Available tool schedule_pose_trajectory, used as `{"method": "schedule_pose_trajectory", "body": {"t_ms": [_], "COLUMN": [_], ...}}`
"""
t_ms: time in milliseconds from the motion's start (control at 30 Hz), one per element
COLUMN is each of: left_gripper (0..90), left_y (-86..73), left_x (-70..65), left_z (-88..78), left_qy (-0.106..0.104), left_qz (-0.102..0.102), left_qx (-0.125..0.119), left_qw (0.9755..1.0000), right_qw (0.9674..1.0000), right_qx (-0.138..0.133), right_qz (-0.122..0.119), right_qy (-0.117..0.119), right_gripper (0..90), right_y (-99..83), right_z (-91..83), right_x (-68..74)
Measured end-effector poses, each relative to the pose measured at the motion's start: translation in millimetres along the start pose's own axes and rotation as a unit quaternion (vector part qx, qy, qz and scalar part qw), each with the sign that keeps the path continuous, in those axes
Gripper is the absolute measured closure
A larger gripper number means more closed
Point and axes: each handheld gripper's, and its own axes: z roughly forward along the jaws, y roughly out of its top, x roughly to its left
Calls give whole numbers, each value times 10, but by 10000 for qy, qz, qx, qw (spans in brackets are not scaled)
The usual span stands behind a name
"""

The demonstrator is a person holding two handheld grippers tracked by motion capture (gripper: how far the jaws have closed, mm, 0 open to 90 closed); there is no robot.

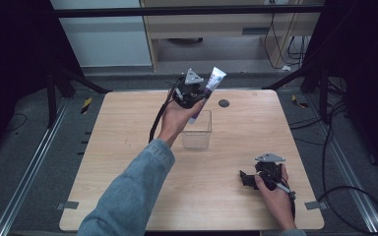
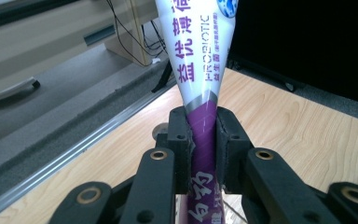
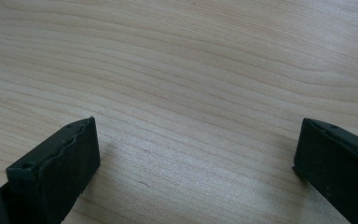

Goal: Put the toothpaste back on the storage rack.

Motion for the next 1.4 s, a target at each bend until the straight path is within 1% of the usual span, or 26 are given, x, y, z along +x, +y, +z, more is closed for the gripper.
{"method": "schedule_pose_trajectory", "body": {"t_ms": [100,233,633,800,900,1167,1267,1400], "left_gripper": [779,779,778,778,778,777,778,777], "left_y": [-55,-105,-225,-258,-282,-385,-420,-452], "left_x": [12,17,65,63,70,84,102,112], "left_z": [45,93,129,139,138,152,161,182], "left_qy": [-22,-48,-104,-142,-154,-219,-201,-236], "left_qz": [-20,4,-58,13,-20,28,-25,-8], "left_qx": [4,40,74,111,88,187,194,233], "left_qw": [10000,10000,9999,9998,9998,9996,9996,9995], "right_qw": [10000,10000,10000,10000,10000,10000,10000,10000], "right_qx": [8,8,1,4,4,-5,-5,-3], "right_qz": [14,5,35,23,22,12,16,19], "right_qy": [4,1,22,14,14,5,5,4], "right_gripper": [3,3,3,3,3,3,3,3], "right_y": [0,0,2,2,2,1,1,1], "right_z": [-1,-1,-3,-3,-2,0,0,0], "right_x": [2,1,4,2,2,1,2,2]}}
